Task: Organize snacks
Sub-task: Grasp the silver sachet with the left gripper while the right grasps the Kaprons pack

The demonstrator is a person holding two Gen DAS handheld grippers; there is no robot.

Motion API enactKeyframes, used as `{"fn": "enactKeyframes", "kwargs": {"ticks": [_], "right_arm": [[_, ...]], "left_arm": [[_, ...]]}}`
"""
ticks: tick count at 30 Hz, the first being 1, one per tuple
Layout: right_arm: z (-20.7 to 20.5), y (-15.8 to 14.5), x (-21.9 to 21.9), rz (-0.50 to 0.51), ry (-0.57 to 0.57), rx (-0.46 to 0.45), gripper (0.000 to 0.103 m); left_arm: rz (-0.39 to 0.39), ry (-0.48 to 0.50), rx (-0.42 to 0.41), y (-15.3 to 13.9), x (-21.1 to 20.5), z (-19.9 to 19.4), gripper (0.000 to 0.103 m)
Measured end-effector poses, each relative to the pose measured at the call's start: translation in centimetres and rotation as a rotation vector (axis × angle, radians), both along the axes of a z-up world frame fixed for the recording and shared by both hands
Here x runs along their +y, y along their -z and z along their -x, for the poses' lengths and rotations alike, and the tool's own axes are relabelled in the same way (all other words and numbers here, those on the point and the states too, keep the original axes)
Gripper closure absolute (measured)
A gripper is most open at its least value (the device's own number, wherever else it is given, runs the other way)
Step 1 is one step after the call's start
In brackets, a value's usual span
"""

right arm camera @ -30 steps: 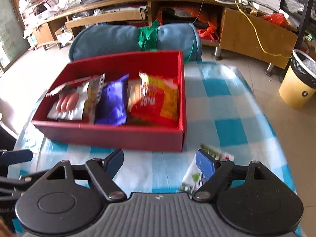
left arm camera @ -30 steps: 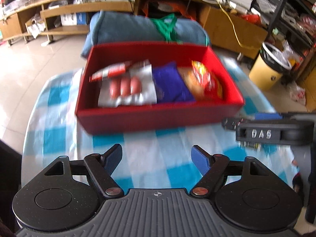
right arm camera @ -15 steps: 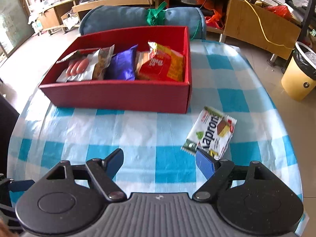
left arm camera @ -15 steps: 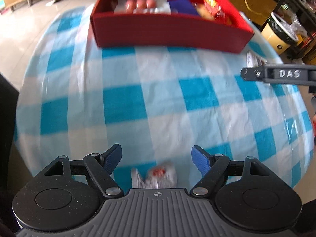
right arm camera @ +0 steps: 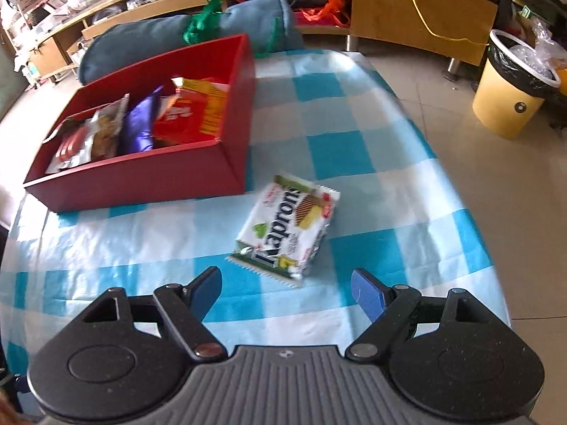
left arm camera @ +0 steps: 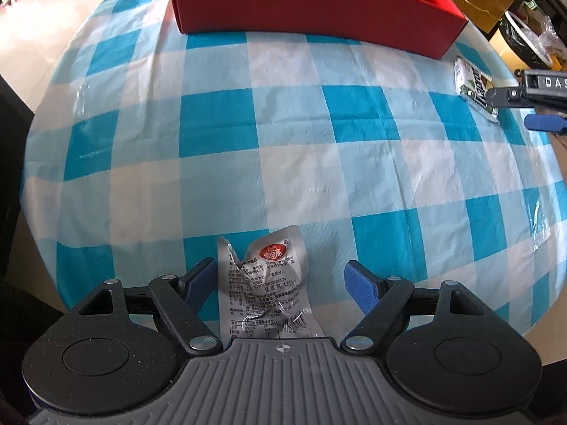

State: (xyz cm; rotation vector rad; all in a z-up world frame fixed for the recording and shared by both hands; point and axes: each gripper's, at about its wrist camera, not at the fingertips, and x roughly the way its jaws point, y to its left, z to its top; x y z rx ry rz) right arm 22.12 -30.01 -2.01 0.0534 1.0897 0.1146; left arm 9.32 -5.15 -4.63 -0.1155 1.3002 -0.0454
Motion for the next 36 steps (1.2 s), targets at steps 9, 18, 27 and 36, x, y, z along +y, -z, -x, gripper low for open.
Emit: {"fn": "enactKeyframes", "kwargs": {"ticks": [9,18,27,36], "right_arm": [[-4.3,0.3,0.7,-0.048,-0.009,0.027,0.028],[-6.1,1.8,2.6,0.006,0.015,0.037,0.023],[-5.2,2.8,3.0,0.099,-0.036,0.049,0.038],[-0.2,2.4,4.7,0.182,-0.161,0.048,0.051]], "left_arm": [[-0.026,-0.005,-0.001,0.5,-0.9,-0.3,0.016],[-0.036,-0.007,-0.013,0.7,-1.2,-1.0,0.015],[-0.036,-0.006,-0.016,0.4,-0.8,-0.8,0.015],[-0.052,0.002,-0.01,0.6,-0.1,-0.4,0.015]]}}
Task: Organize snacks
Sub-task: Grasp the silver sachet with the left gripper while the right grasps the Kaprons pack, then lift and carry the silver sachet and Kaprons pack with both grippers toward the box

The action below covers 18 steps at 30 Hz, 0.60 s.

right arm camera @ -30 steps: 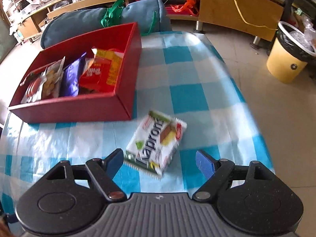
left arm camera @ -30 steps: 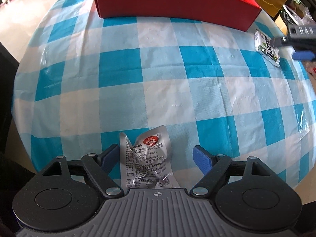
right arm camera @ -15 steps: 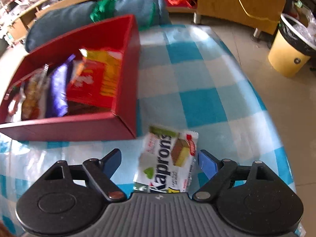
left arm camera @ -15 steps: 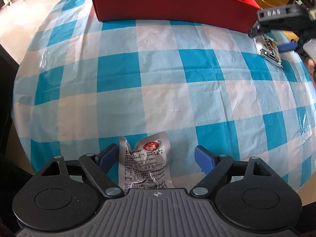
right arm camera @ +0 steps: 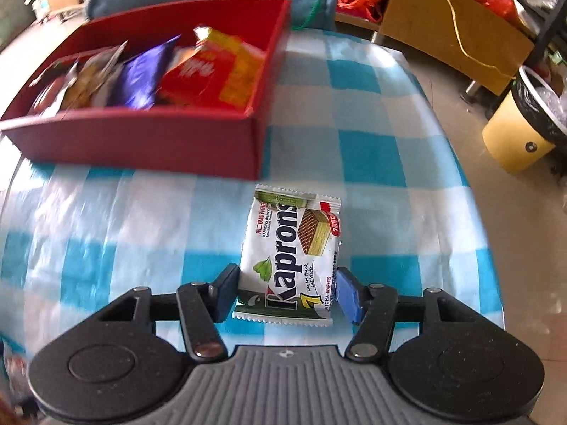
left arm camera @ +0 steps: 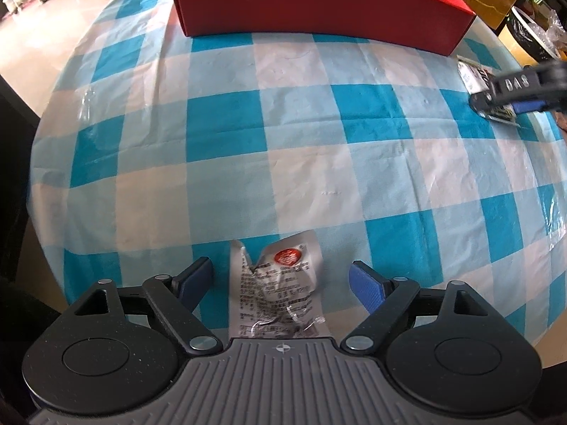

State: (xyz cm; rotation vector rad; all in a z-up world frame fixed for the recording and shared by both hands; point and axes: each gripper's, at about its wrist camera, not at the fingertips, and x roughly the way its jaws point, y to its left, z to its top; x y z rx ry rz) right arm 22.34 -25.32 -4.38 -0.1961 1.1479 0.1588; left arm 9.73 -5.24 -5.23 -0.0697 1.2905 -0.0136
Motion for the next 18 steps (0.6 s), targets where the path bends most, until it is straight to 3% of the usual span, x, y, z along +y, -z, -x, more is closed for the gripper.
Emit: {"fn": "enactKeyframes", "kwargs": {"ticks": [9,18], "right_arm": [[8.3,0.4,3.1,0.022,-0.207,0.081,0.051],[8.5,-0.1,2.8,-0.06,-0.12,0.065,0.037]], "left_arm": [[0.004,-0.001,0.014,0.1,1.0,0.9,0.015],[-0.033,0.001,0.007,0.5,0.1,1.0,0.008]]}}
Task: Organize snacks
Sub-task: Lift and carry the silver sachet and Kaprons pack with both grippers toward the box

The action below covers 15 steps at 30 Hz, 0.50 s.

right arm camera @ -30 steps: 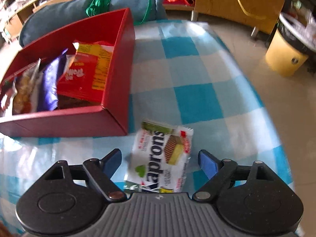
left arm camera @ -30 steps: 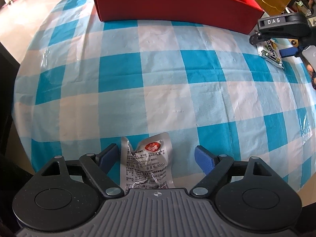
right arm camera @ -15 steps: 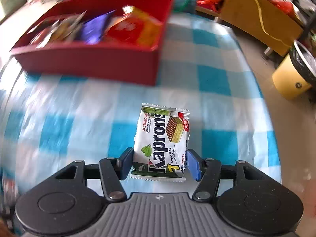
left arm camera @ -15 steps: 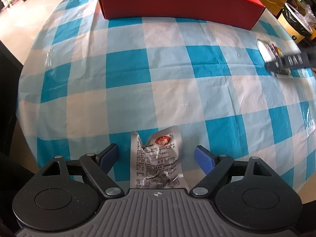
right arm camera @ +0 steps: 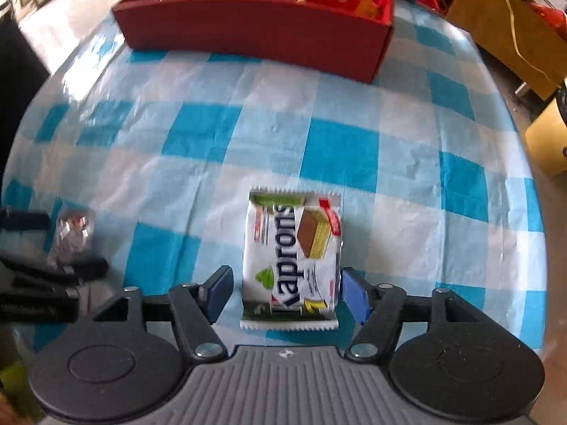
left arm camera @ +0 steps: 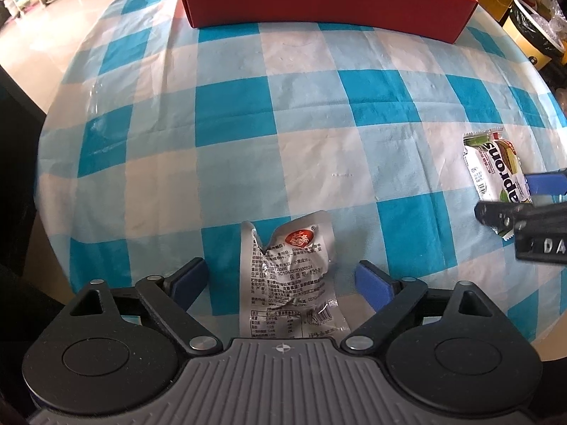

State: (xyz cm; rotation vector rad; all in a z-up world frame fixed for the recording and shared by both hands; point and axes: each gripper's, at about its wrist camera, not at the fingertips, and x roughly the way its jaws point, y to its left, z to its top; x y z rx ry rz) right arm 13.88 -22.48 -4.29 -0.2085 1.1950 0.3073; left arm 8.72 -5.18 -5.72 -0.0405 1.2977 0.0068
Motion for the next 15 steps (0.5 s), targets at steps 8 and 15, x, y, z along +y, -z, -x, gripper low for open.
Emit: {"fn": "enactKeyframes", "kwargs": {"ticks": [8,15], "right_arm": [[-0.9,1.2,1.5,0.04,0.031,-0.025,0.034],[0.3,0.8,1.9,0.025,-0.004,-0.047,0.05]], "left_arm": [[-0.009,-0.023,-0.007,0.1,0.1,0.0,0.004],[-0.017,0.016,-0.045,-0.6,-0.5,0.9,0.022]]}}
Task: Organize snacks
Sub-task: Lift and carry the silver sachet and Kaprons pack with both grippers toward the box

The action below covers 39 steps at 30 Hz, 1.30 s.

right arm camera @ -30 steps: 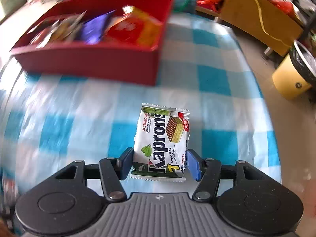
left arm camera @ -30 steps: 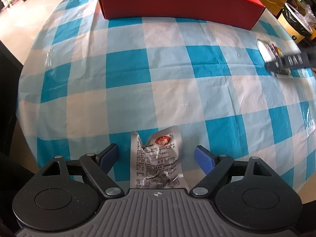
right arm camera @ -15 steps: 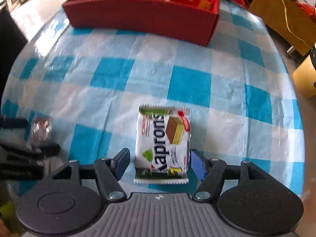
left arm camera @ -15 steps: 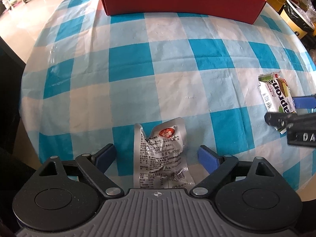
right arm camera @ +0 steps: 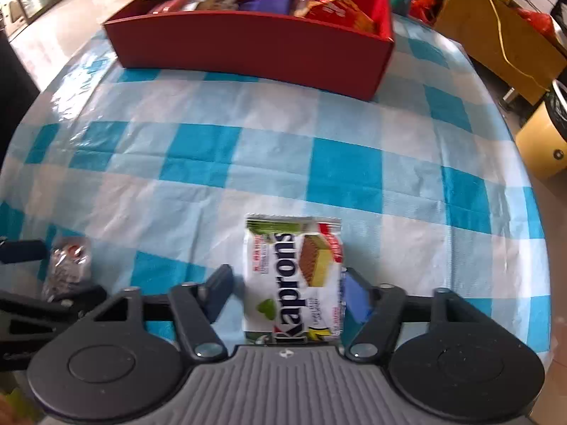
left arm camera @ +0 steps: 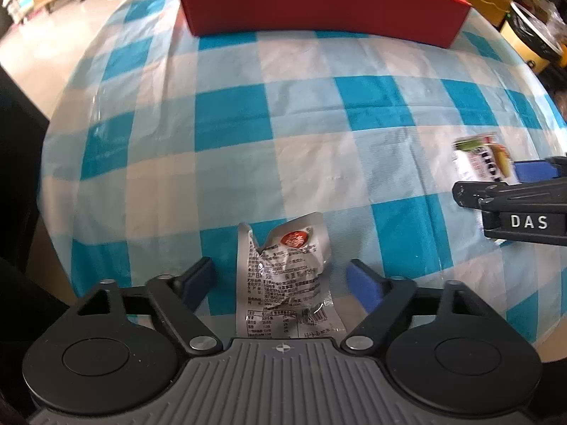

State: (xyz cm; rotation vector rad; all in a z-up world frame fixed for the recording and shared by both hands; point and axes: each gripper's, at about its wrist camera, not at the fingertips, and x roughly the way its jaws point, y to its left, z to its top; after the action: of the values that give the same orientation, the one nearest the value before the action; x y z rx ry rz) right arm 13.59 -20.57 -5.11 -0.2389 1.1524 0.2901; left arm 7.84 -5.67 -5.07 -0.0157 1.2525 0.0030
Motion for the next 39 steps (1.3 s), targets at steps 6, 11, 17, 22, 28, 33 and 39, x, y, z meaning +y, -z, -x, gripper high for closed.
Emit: {"fn": "enactKeyframes", "kwargs": {"ticks": [6,11,17,22,28,33,39], "right_arm": [[1.9,0.1,1.6,0.024,-0.058,-0.011,0.05],[2.6,0.0,1.9,0.02,-0.066,-0.014,0.05],[2.8,-0.7,1.8,0.0,-0.062,-0.035,0.05],[2.9,-1.2,2.2,0.003,-0.078,-0.055,0.05],[2.3,-1.3,2.5,0.012,-0.082,-0.064,0.05],[2.0,-1.1,2.8,0.031,-0.086,-0.069,0.05],[1.9,-1.5,3.3,0.043,-0.092,-0.088,0.05]], "left_arm": [[-0.007,0.046,-0.021,-0.6,-0.9,0.4,0.039],[-0.013,0.046,-0.026,-0.8,-0.6,0.5,0.04],[-0.007,0.03,-0.043,-1.2,0.1,0.1,0.04],[-0.017,0.028,-0.059,-2.0,-0.1,-0.2,0.04],[-0.053,0.078,-0.132,-3.3,-1.4,-0.9,0.04],[-0.054,0.079,-0.138,-3.2,-1.4,-1.4,0.04],[-0.04,0.063,-0.131,-3.1,-0.9,-2.0,0.04]]}}
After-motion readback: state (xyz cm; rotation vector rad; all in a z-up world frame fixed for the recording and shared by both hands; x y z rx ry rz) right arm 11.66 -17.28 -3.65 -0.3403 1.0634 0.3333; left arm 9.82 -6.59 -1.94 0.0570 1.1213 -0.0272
